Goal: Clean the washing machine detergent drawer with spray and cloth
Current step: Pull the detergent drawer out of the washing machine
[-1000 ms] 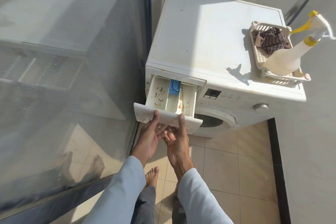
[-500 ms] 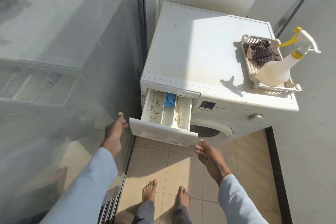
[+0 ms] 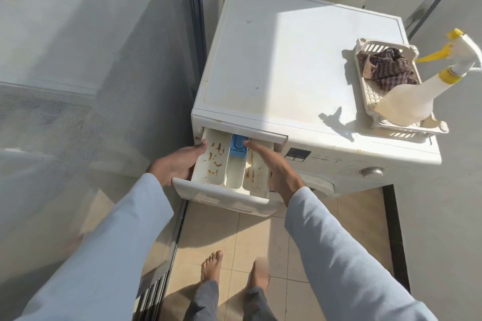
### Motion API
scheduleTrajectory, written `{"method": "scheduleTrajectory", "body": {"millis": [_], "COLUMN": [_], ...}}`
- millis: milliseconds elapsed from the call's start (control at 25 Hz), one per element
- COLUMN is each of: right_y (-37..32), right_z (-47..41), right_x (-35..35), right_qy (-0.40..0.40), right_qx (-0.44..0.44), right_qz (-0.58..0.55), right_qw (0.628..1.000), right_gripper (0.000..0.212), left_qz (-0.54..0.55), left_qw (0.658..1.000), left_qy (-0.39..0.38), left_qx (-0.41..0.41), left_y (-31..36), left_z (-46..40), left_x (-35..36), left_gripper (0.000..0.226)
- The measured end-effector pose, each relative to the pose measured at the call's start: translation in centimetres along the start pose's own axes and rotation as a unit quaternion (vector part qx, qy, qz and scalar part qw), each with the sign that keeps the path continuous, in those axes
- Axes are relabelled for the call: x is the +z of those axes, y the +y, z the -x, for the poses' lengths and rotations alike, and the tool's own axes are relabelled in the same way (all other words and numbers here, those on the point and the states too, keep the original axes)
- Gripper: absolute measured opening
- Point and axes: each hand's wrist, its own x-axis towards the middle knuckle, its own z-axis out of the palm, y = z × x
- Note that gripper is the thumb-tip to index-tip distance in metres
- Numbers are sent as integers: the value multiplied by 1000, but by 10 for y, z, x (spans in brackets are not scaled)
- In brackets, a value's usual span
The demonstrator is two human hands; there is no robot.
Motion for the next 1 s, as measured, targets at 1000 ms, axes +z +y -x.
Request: {"method": "scheduleTrajectory", "body": {"millis": [1000], "right_y": [39], "right_z": [52], "right_x": [17], "right_qy": [66], "right_qx": [49], "right_qz": [-57], "right_qw": [995], "right_gripper": [67], "left_qz": [52], "left_qw": [987], "left_qy": [-123], "left_qx": [-92], "left_y": [-53], "left_z": [51], "left_x": [-15], "left_gripper": [71]}}
